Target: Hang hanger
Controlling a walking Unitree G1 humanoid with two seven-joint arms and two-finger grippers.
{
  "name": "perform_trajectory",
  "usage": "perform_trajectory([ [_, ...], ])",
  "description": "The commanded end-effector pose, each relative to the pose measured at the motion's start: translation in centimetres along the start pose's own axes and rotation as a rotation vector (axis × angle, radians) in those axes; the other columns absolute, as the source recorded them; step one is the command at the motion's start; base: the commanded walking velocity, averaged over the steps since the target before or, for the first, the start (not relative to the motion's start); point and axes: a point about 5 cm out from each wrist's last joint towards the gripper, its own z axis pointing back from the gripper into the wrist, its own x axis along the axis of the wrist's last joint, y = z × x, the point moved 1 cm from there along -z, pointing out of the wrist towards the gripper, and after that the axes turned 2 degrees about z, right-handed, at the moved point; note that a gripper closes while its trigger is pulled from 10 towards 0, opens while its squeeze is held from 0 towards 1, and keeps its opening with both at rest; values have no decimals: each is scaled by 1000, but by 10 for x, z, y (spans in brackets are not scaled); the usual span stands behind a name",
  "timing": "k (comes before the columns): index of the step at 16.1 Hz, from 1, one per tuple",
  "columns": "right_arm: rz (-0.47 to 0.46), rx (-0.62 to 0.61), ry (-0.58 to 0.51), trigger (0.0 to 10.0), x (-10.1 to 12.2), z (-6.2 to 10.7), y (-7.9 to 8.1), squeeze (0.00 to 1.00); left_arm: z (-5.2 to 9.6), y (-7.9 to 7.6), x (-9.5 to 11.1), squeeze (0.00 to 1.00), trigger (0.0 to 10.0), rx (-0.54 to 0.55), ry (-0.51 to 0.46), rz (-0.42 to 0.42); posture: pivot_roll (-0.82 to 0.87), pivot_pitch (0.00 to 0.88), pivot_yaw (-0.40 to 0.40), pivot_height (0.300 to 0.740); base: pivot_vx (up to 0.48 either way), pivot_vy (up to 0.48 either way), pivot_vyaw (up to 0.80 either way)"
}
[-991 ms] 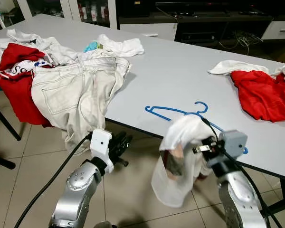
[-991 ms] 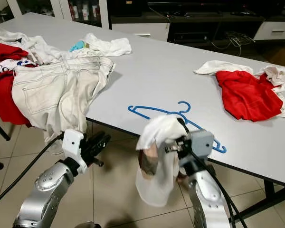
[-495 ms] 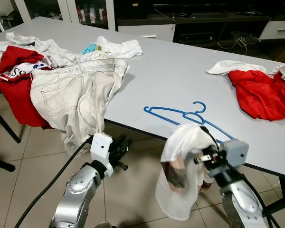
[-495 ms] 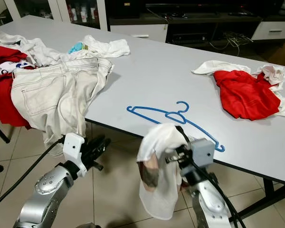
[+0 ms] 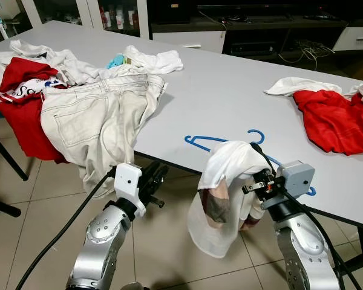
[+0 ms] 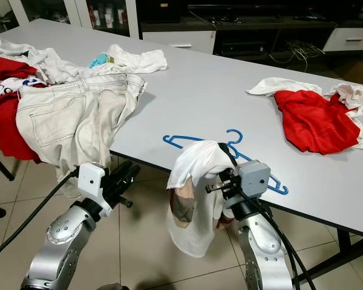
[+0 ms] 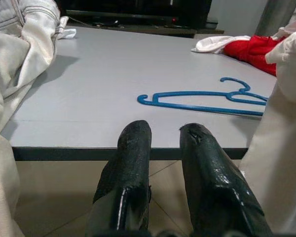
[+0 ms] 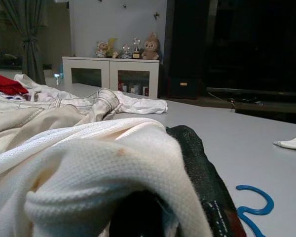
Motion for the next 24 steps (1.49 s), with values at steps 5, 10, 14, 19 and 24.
perform_trajectory([
  [5,-32,23,-22,10000,3,-3,5,0,0,1,2,0,10000,16,-24,-9,-29,0,-15,740,0,0,0],
  [10,-11,37,-19,10000,3,-5,4,0,0,-6,4,0,10000,10,-40,-21,-32,0,-12,740,0,0,0],
  [14,-35,23,-17,10000,2,-4,3,0,-3,-7,3,0,10000,-5,-34,-27,-53,0,-1,740,0,0,0],
  [19,-28,19,-25,10000,6,-6,2,0,-4,-11,7,0,10000,-18,-49,-31,-43,0,-11,740,0,0,0],
  [24,-27,20,2,10000,2,2,-1,0,-4,-14,4,0,10000,-3,-53,-27,-18,0,-33,740,0,0,0],
])
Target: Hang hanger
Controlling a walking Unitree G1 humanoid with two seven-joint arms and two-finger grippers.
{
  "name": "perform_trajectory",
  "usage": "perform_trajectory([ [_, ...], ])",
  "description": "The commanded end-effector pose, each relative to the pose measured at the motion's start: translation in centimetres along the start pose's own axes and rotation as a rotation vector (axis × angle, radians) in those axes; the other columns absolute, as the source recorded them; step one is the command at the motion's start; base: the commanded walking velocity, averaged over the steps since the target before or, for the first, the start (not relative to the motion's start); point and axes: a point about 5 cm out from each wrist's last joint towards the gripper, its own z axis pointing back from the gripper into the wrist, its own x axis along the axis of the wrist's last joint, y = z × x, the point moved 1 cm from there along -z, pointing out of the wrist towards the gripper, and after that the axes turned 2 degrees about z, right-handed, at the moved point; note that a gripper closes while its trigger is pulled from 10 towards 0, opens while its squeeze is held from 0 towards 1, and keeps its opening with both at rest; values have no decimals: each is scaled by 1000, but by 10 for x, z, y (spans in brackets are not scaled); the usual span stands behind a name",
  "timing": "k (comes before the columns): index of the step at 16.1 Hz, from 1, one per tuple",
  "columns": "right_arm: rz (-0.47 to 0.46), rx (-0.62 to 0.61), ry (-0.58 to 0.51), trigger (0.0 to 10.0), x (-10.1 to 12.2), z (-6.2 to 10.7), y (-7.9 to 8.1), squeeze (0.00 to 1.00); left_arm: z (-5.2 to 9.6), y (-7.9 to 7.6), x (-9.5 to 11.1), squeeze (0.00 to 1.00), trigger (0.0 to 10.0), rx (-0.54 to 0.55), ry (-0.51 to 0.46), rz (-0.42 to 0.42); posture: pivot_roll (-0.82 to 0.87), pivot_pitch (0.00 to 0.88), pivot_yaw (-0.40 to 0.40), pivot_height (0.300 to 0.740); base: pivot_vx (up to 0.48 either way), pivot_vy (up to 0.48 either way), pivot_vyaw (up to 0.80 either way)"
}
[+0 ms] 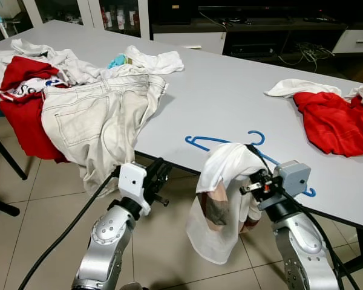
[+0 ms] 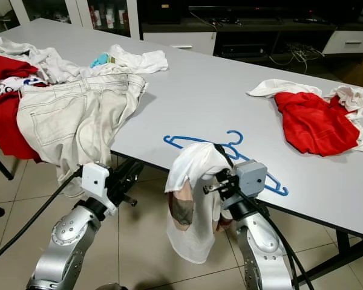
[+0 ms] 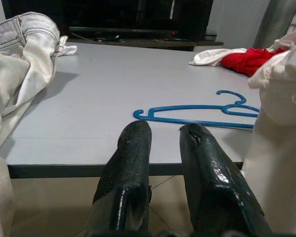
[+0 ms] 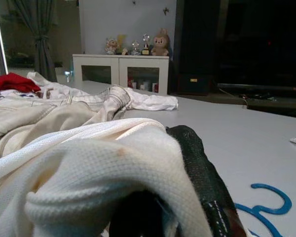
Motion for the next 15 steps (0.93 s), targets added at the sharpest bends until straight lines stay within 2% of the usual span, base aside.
perform_trajectory([
  [1,5,-11,-10,10000,4,3,-4,0,-1,-2,1,0,10000,3,-8,-5,-18,0,-32,740,0,0,0],
  [7,12,-14,-23,10000,4,-1,-1,0,-3,-2,4,0,10000,-1,-13,-12,-37,0,-9,740,0,0,0],
  [15,24,-18,-13,10000,3,2,-1,0,-4,-11,1,0,10000,-19,-12,11,-63,0,-12,740,0,0,0],
])
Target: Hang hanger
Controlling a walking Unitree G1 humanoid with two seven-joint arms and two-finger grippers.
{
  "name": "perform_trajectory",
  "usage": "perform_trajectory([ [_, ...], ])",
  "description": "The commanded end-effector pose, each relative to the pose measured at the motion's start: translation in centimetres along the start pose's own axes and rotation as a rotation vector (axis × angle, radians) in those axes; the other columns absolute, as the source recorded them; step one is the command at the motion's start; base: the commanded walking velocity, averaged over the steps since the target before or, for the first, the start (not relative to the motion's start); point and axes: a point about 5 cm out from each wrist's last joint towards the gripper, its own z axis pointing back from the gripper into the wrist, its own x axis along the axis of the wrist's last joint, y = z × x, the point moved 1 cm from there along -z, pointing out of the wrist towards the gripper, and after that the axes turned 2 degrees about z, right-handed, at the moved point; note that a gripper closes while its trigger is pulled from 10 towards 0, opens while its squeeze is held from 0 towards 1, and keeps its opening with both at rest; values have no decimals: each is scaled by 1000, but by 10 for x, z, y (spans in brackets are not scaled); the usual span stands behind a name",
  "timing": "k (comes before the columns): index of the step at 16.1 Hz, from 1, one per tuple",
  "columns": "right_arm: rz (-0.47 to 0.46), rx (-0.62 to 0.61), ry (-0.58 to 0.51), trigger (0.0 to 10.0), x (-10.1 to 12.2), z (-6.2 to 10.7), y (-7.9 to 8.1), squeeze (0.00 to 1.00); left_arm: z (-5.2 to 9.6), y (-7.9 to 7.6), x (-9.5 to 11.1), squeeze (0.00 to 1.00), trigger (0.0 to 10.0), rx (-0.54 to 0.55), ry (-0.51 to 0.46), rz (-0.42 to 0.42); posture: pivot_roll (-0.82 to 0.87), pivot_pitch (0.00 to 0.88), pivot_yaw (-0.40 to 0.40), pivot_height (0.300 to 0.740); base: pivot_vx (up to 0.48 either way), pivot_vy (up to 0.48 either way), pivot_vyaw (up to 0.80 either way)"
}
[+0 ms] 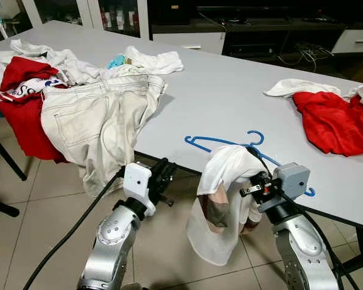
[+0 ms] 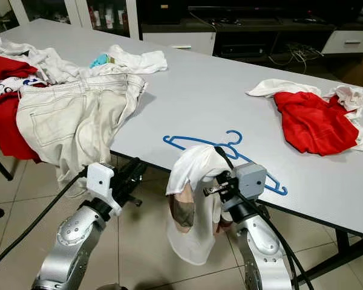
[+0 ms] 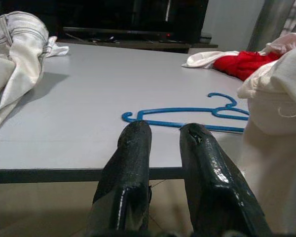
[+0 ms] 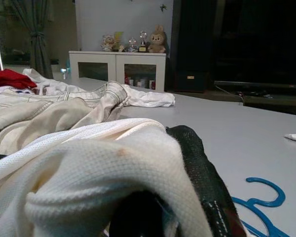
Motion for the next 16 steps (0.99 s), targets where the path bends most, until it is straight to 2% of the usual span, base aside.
perform_trajectory([
  [1,17,-6,-21,10000,5,2,0,0,-1,-2,2,0,10000,-7,-4,-6,-68,0,-12,740,0,0,0],
  [6,25,-7,-8,10000,4,6,0,0,-1,-4,3,0,10000,-9,-13,4,-61,0,-21,740,0,0,0],
  [9,19,6,-11,10000,5,3,2,0,-1,-1,4,0,10000,22,-25,12,-40,0,-33,740,0,0,0],
  [16,27,-1,-10,10000,3,-1,-1,0,-6,1,7,0,10000,15,-34,-1,-46,0,-30,740,0,0,0],
])
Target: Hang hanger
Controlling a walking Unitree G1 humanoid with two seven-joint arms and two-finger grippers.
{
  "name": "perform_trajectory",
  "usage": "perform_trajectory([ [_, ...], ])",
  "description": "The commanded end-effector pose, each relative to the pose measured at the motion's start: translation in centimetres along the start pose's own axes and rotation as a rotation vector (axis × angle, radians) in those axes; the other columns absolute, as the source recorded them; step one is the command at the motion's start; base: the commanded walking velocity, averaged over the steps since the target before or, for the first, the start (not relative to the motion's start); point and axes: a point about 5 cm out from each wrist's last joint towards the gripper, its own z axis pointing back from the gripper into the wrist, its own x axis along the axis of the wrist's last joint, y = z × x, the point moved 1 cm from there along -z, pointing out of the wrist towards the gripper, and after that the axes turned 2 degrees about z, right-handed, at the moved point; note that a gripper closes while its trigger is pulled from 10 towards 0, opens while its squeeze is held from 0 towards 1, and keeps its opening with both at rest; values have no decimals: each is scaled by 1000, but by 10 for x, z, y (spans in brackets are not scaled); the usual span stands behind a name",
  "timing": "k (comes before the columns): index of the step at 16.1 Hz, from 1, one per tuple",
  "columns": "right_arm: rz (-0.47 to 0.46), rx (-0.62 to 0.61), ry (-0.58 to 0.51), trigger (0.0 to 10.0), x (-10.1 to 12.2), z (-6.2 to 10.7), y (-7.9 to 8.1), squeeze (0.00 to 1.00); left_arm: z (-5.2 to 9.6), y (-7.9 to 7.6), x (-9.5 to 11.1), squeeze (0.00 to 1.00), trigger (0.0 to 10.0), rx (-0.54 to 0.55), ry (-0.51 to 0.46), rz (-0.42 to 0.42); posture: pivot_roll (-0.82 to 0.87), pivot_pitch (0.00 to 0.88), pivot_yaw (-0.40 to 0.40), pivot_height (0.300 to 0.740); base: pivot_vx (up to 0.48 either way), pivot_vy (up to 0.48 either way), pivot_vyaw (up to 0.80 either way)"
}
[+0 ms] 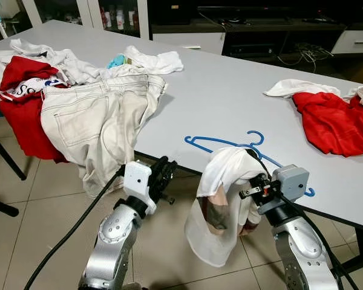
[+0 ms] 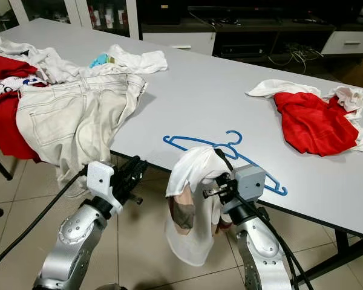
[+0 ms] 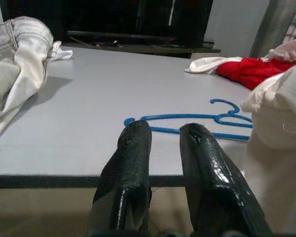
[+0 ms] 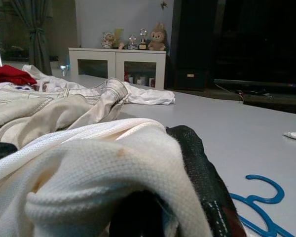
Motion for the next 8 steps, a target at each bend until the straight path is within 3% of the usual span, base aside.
perform_trajectory([
  [1,25,-4,-24,10000,5,-4,-3,0,-4,0,4,0,10000,0,-19,-4,-50,0,-28,740,0,0,0],
  [8,33,-12,-22,10000,5,-2,-4,0,-4,-3,2,0,10000,-9,-16,4,-56,0,-25,740,0,0,0],
])
